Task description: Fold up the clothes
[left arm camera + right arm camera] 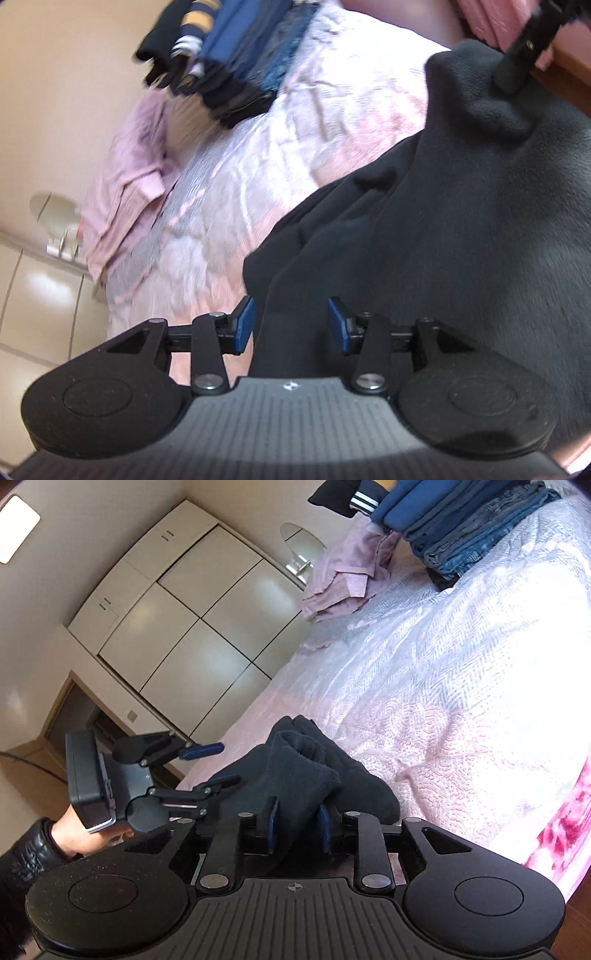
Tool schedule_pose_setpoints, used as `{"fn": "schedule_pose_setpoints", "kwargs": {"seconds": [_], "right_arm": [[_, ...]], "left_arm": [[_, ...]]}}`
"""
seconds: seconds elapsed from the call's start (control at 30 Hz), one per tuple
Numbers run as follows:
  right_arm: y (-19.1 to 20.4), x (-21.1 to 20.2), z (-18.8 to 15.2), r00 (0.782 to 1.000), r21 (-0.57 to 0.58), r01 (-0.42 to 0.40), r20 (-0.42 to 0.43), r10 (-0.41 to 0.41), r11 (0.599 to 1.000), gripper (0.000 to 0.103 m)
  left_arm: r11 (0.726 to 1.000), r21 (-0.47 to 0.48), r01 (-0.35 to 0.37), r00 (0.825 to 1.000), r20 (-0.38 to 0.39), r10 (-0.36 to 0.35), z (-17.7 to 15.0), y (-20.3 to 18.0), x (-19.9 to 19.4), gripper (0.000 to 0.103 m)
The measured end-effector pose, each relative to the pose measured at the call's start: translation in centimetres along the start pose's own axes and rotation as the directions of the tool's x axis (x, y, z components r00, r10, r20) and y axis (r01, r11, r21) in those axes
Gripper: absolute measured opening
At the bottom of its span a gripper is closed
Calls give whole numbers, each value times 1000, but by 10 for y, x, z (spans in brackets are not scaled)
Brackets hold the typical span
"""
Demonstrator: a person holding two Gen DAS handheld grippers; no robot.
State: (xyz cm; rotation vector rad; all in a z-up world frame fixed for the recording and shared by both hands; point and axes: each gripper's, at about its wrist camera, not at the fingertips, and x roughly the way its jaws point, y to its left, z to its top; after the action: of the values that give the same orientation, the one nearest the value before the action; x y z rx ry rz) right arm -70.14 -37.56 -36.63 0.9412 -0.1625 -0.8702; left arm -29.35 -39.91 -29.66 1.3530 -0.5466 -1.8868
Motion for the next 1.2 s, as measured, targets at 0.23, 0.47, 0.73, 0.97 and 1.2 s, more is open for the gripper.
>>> {"fn": "schedule_pose_setpoints", "kwargs": {"seconds": [0.23, 0.47, 0.73, 0.97, 1.2], "right_arm": [[12, 23, 28, 999, 53, -31, 34, 29, 998, 6], [-4, 11, 28, 997, 30, 79, 25, -79, 996, 6], [-17, -1, 10, 993, 44, 113, 26, -114, 993, 6], [-18, 1, 10, 992, 14, 126, 8, -126, 992, 6], [12, -10, 14, 975, -80, 221, 26, -219, 972, 17]], "left_arm": [[988, -153, 10, 999, -34, -16, -39, -1, -26, 40], [974, -224, 26, 999, -38, -35, -55, -5, -15, 40], [928, -370, 28, 998, -42, -47, -60, 40, 25, 40], [922, -385, 34, 998, -41, -54, -60, 44, 70, 40], [910, -414, -29, 999, -34, 16, -73, 65, 20, 40]]}}
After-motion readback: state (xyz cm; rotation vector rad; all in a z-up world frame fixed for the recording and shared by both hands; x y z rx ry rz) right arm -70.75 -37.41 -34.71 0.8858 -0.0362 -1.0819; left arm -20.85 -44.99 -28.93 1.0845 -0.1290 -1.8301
